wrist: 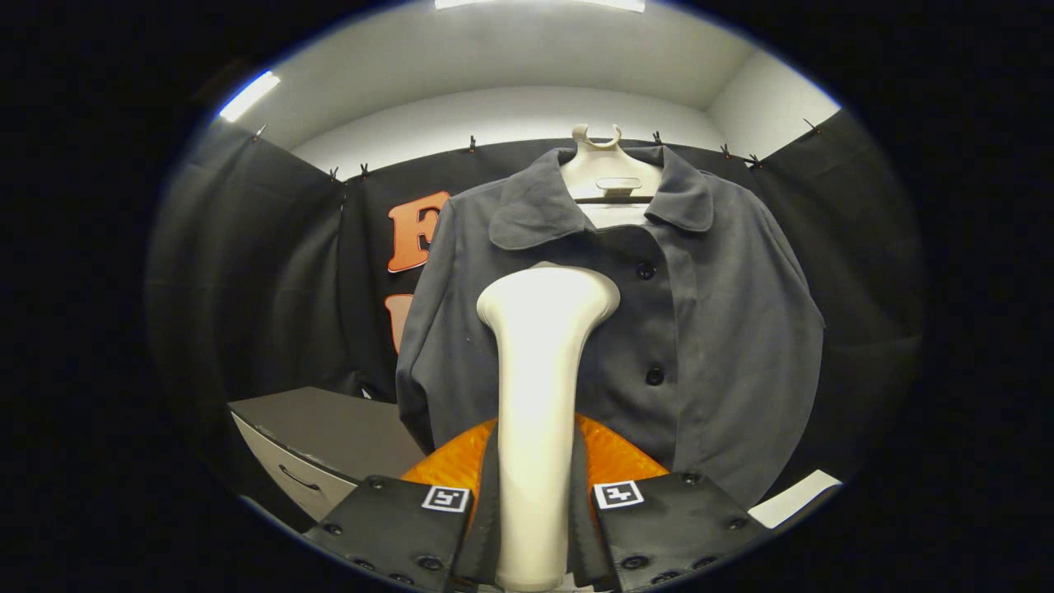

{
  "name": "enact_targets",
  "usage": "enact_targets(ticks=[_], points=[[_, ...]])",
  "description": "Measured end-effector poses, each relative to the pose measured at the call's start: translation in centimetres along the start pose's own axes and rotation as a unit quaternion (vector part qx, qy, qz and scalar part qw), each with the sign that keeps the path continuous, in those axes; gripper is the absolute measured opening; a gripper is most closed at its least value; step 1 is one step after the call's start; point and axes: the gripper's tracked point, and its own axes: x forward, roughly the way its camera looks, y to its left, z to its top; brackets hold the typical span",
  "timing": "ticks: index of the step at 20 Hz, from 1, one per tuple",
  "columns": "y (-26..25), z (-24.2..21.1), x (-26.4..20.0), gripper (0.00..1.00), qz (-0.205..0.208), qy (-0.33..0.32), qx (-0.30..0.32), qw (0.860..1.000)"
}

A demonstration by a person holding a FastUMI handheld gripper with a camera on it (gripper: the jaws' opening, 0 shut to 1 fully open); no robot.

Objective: Iron the clothes twice with a garment steamer, once on the left side and once on the right side.

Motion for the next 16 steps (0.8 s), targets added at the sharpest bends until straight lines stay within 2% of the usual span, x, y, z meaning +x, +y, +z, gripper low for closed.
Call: enact_targets(ticks=[16], points=[[-0.7,-6.0,-2.1,0.41,-0.011,0.059,0.014,0.998]])
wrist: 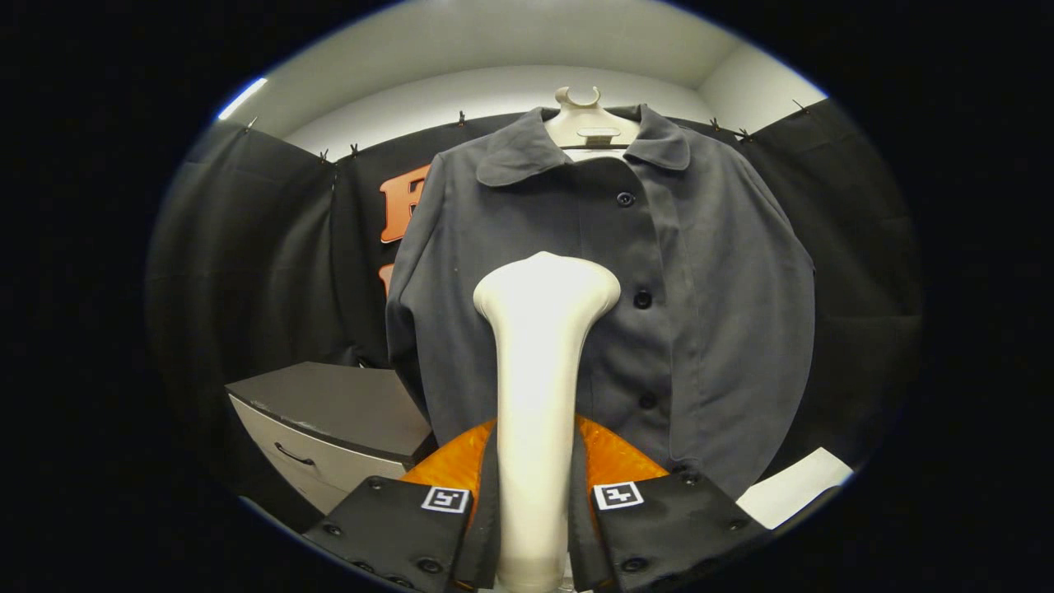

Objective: Iron the clothes twice with a garment steamer, once on the left side and once on the right side.

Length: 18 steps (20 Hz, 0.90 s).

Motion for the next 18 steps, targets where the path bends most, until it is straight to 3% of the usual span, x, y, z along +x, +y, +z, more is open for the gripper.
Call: enact_targets(ticks=[18], points=[[-0.7,-11.0,-1.3,0.41,-0.014,0.103,0.019,0.994]])
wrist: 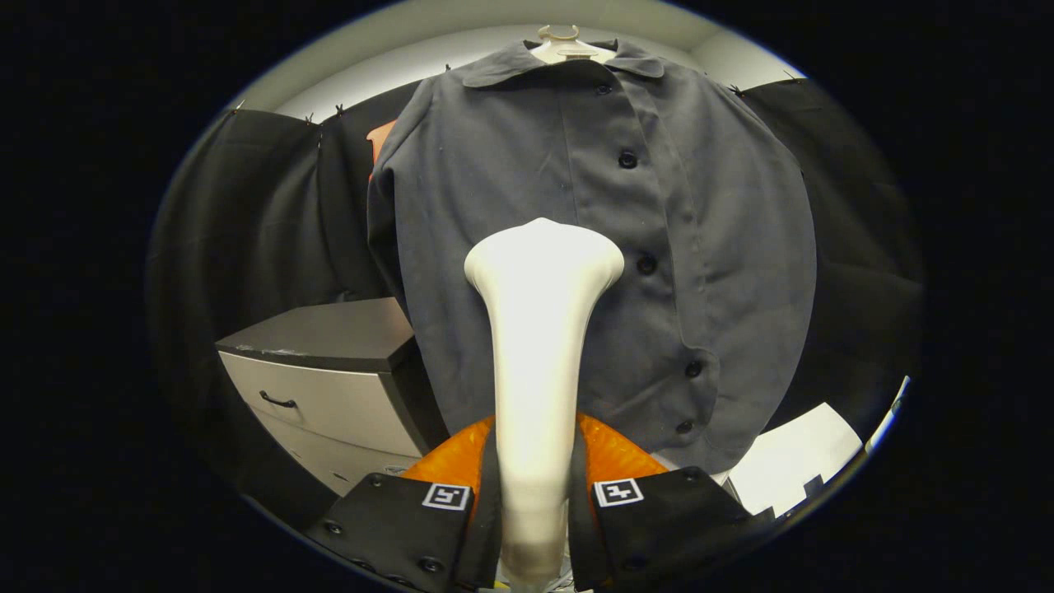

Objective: Iron the clothes twice with a garment steamer, once on the left side and once on the right side.

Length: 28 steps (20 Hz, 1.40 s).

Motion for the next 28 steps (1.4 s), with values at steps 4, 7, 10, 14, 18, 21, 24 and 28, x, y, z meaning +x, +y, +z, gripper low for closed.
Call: enact_targets(ticks=[4,7,10,14,18,21,24,28], points=[[-0.3,-2.2,0.4,0.41,-0.001,0.013,-0.003,1.0],[-0.6,-4.4,0.4,0.41,-0.006,0.033,-0.005,0.999],[-0.6,-6.5,0.6,0.41,-0.007,0.056,0.004,0.998],[-0.9,-8.8,0.6,0.41,-0.01,0.083,0.006,0.997],[-0.9,-9.8,0.6,0.41,-0.011,0.096,0.01,0.995],[-0.4,-9.1,0.0,0.41,-0.003,0.083,0.009,0.997],[0.4,-7.9,-1.2,0.41,0.014,0.075,0.0,0.997],[1.0,-3.9,-3.0,0.41,0.026,0.034,-0.008,0.999]])
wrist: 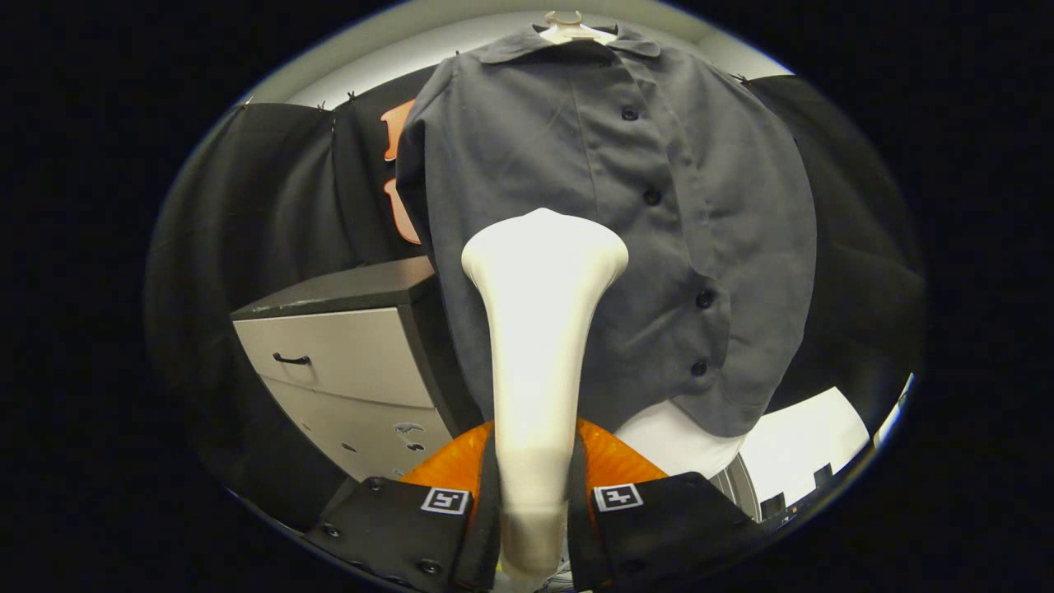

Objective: Iron the clothes twice with a garment steamer, once on the left side and once on the right side.

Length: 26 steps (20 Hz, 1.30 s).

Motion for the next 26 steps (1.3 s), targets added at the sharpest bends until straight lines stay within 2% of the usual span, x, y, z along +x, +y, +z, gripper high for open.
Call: enact_targets(ticks=[5,10,19,26], points=[[-0.8,6.2,-2.8,0.41,0.008,-0.059,-0.005,0.998],[-3.5,11.2,-4.4,0.41,-0.002,-0.104,-0.005,0.995],[-12.9,21.0,-5.2,0.41,-0.068,-0.183,-0.004,0.981],[-16.4,23.9,-3.3,0.41,-0.091,-0.185,-0.009,0.979]])
